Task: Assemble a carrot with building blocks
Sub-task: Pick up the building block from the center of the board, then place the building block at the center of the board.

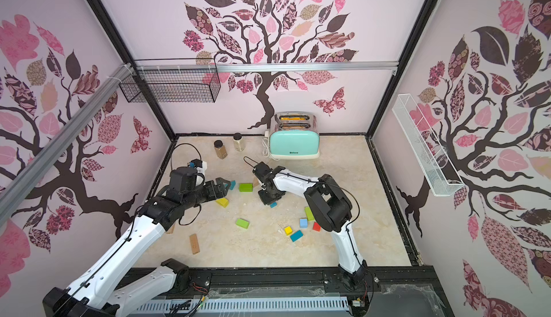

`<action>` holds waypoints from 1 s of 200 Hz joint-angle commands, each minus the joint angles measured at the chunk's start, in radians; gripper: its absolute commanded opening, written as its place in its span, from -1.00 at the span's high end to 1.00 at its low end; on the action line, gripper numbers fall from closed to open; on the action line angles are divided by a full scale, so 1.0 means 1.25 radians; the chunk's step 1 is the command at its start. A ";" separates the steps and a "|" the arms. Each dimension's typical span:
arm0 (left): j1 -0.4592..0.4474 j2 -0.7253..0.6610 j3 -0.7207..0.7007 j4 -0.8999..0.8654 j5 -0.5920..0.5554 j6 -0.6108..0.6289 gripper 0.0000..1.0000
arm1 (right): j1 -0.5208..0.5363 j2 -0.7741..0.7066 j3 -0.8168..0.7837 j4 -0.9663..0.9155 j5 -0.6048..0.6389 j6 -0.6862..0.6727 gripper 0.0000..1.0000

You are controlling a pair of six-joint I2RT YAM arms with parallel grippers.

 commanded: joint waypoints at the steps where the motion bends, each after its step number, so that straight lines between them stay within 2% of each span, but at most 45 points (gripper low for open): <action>1: 0.000 0.012 0.015 0.031 0.018 -0.002 -0.80 | 0.006 -0.062 -0.012 -0.037 0.035 0.027 0.83; 35: 0.000 0.046 0.041 0.046 0.054 0.013 -0.76 | 0.004 -0.170 -0.017 -0.117 0.060 0.117 0.99; 60: -0.002 0.063 0.057 0.060 0.079 0.032 -0.76 | -0.029 -0.222 -0.046 -0.166 0.042 0.248 1.00; 78: -0.003 0.077 0.068 0.066 0.101 0.040 -0.75 | -0.072 -0.259 -0.106 -0.134 -0.041 0.334 1.00; 136: -0.023 0.116 0.082 0.092 0.144 0.057 -0.73 | -0.119 -0.337 -0.231 -0.046 -0.086 0.556 1.00; 200: -0.082 0.147 0.110 0.104 0.166 0.094 -0.72 | -0.157 -0.328 -0.263 -0.005 -0.046 0.780 1.00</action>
